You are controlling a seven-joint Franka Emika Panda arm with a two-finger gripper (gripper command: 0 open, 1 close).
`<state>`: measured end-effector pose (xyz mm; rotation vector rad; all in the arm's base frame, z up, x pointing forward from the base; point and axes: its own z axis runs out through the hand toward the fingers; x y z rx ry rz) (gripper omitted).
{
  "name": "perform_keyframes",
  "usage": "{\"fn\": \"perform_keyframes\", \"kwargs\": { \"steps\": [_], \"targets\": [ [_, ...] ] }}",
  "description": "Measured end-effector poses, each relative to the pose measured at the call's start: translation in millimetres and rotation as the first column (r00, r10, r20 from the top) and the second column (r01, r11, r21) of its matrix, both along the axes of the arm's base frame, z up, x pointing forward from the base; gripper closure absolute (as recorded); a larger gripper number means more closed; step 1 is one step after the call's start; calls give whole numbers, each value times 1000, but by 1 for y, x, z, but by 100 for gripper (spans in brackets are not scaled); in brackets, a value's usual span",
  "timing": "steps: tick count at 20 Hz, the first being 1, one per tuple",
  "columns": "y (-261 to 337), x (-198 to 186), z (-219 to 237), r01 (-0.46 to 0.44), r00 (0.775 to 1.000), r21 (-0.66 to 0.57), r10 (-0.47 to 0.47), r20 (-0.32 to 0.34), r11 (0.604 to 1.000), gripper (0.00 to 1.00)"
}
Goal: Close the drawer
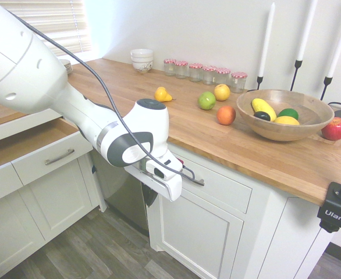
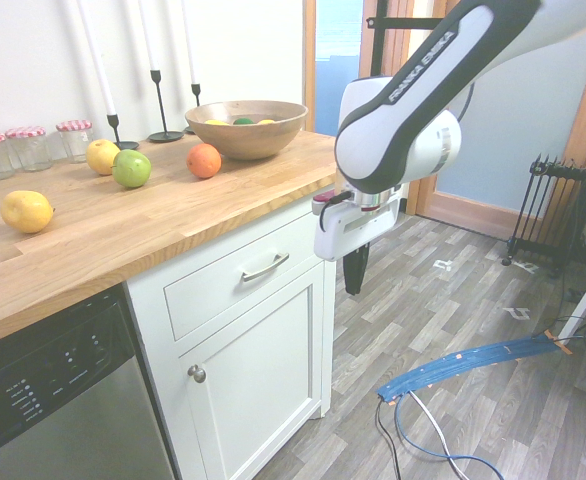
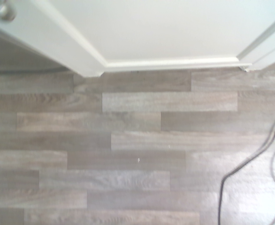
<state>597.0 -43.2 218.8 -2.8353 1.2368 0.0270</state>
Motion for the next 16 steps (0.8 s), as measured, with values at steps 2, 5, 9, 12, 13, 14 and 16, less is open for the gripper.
{"fn": "perform_keyframes", "kwargs": {
  "steps": [2,5,9,12,13,14,16],
  "targets": [
    [6,-23,14,-2,1000,-16,2,4,1000,100],
    [13,-64,32,-5,1000,-41,5,3,999,100],
    [18,-108,54,3,1000,-62,-3,8,998,0],
    [22,-126,62,5,1000,-63,-5,10,998,0],
    [22,-130,63,6,1000,-62,-6,10,998,0],
    [21,-133,63,8,1000,-61,-8,9,998,0],
    [19,-136,63,14,1000,-61,-14,7,998,0]
  ]
}}
